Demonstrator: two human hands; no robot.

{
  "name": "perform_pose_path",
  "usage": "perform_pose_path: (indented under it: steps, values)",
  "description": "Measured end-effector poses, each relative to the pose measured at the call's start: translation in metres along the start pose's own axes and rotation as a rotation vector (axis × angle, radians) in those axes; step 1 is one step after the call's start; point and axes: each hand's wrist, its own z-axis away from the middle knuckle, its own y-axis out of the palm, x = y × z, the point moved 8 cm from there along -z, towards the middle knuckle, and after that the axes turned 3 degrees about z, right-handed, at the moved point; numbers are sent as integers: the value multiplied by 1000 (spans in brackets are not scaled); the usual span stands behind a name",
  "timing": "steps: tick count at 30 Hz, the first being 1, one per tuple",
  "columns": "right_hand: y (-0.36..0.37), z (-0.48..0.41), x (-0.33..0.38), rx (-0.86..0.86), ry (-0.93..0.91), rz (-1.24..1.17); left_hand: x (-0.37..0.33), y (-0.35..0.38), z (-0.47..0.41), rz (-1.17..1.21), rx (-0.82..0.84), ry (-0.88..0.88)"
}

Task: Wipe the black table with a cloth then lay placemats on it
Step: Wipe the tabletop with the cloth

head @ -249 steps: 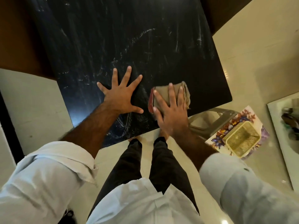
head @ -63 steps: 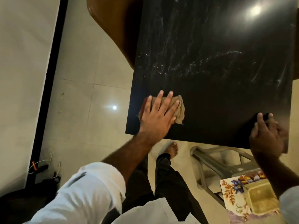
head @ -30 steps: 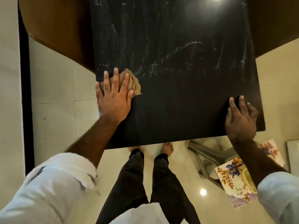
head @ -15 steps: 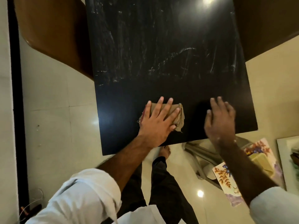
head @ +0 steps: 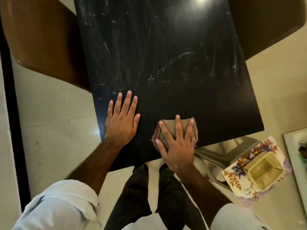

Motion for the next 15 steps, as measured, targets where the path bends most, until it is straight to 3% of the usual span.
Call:
perform_pose_path:
  steps: [5,10,15]
  values:
    - [-28,-70,-51,-36,166,-88,2,1,-1,-4,-27,6]
    - [-54,-155,-8,-187,92,-50,0,0,-2,-7,-8,3]
    - [-32,-75,9,-57,-106,-74,-1,-4,0,-9,-9,11]
